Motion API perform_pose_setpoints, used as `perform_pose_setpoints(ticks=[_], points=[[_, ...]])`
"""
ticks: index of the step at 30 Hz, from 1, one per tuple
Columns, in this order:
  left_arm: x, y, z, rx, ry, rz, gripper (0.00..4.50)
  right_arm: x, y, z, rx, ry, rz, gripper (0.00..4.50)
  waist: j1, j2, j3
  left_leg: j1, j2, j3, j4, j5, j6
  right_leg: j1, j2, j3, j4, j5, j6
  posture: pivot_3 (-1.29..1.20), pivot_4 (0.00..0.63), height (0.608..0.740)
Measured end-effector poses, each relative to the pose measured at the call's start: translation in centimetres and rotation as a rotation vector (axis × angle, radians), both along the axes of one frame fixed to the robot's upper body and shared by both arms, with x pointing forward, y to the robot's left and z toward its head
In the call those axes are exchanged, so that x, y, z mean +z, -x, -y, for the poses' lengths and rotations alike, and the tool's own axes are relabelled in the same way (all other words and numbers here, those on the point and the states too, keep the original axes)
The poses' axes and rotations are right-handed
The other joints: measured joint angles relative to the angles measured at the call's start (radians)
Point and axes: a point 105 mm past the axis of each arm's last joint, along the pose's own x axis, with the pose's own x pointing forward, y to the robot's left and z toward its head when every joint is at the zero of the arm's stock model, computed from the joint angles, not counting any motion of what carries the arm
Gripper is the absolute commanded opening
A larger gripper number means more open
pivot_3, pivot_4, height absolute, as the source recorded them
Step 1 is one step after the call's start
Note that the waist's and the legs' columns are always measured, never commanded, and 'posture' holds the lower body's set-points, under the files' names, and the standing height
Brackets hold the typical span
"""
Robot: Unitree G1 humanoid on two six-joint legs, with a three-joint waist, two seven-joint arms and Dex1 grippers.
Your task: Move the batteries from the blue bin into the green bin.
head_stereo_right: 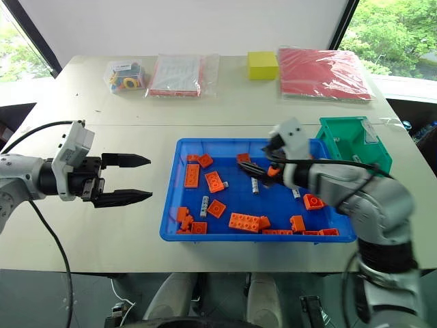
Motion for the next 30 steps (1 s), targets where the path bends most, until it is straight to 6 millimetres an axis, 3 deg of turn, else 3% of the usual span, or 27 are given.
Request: perform_pose_setpoints(ticks=[4,15,18,24,27,30], points=[[-0.2,0.1,0.1,0.000,-0.003,-0.002,4.50,-1.3,-0.9,-2.7,-0.003,0.011,-0.093,4.44,-0.005,0.000,0.000,0.000,0.000,0.001,0.001,0.000,0.000,-0.001,0.001,0.000,0.003,0.001,0.002,0.00,0.150,0.692],[-0.8,0.6,0.1,0.013,-0.007,-0.012,4.50,-2.8,-1.0,-4.7,0.065,0.163,-0.129,4.44,-0.046,0.000,0.000,0.001,0.001,0.003,0.002,0.001,0.000,-0.005,0.002,0.003,0.011,0.003,0.005,0.00,0.150,0.692],[-1.0,0.7,0.2,0.012,-0.008,-0.014,4.50,-2.4,-0.2,-4.9,0.181,0.259,-0.020,4.44,-0.050,0.000,0.000,0.001,0.001,0.004,0.002,0.001,0.000,-0.006,0.002,0.004,0.011,0.003,0.006,0.00,0.150,0.692],[-1.0,0.8,0.2,0.008,-0.004,-0.021,4.50,1.1,1.3,-5.6,0.538,0.333,0.239,4.44,-0.054,0.000,0.001,0.003,0.002,0.008,0.002,0.001,0.000,-0.005,0.002,0.005,0.011,0.002,0.006,0.00,0.150,0.692],[-1.0,0.9,0.2,0.002,-0.001,-0.025,4.50,1.2,1.8,-5.8,0.662,0.328,0.222,4.44,-0.053,-0.001,0.001,0.003,0.002,0.007,0.002,0.001,0.000,-0.005,0.002,0.005,0.011,0.002,0.006,0.00,0.150,0.692],[-1.0,0.9,0.2,0.001,0.000,-0.025,4.50,0.1,2.7,-6.2,0.779,0.319,0.146,4.44,-0.052,-0.001,0.001,0.003,0.002,0.007,0.002,0.001,0.000,-0.005,0.002,0.006,0.011,0.003,0.006,0.00,0.150,0.692]])
